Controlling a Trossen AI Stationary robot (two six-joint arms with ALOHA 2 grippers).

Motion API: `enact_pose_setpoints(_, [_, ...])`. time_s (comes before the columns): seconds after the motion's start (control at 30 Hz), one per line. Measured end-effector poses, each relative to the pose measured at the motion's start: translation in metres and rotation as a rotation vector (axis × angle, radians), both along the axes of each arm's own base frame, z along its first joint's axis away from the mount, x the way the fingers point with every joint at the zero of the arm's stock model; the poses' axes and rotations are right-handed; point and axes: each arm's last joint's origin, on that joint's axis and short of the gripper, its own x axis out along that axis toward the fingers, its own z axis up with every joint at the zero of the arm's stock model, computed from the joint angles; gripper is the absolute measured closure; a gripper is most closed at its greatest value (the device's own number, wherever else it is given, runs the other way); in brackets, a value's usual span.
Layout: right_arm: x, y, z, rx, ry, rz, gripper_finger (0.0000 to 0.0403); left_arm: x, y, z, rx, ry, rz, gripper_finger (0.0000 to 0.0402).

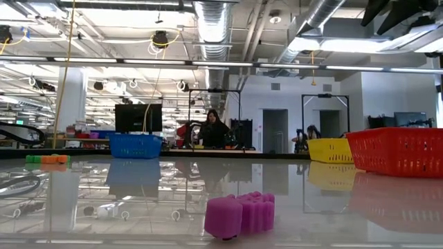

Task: Sort Halloween decoration
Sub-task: Put the orange skeleton toy into the red bin

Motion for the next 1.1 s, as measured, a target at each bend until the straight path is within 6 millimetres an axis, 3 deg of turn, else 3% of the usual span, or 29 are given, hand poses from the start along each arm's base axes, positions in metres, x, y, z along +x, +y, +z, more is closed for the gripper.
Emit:
enact_pose_setpoints(0.27, [0.0, 0.0, 0.0, -0.002, 0.003, 0.004, 0.0122, 0.021, 0.014, 0.013, -0.047, -0.053, 0.089, 0.0383])
enact_pose_setpoints(0.47, [0.0, 0.0, 0.0, -0.01, 0.013, 0.018, 0.0122, 0.062, 0.055, 0.036, 0.022, -0.283, 0.231, 0.0383])
enact_pose_setpoints(0.6, [0.0, 0.0, 0.0, -0.009, 0.013, 0.018, 0.0122, 0.11, 0.094, 0.05, -0.089, -0.474, 0.264, 0.0383])
enact_pose_setpoints(0.7, [-0.001, 0.0, 0.0, -0.012, 0.015, 0.026, 0.0122, 0.155, 0.135, 0.057, -0.258, -0.635, 0.322, 0.0383])
enact_pose_setpoints(0.9, [-0.011, 0.002, 0.001, -0.013, 0.013, 0.052, 0.0122, 0.227, 0.218, 0.05, -0.343, -0.789, 0.401, 0.0383])
enact_pose_setpoints(1.1, [-0.034, 0.002, 0.004, -0.029, -0.047, 0.08, 0.0122, 0.318, 0.264, 0.059, -0.352, -0.933, 0.375, 0.0384])
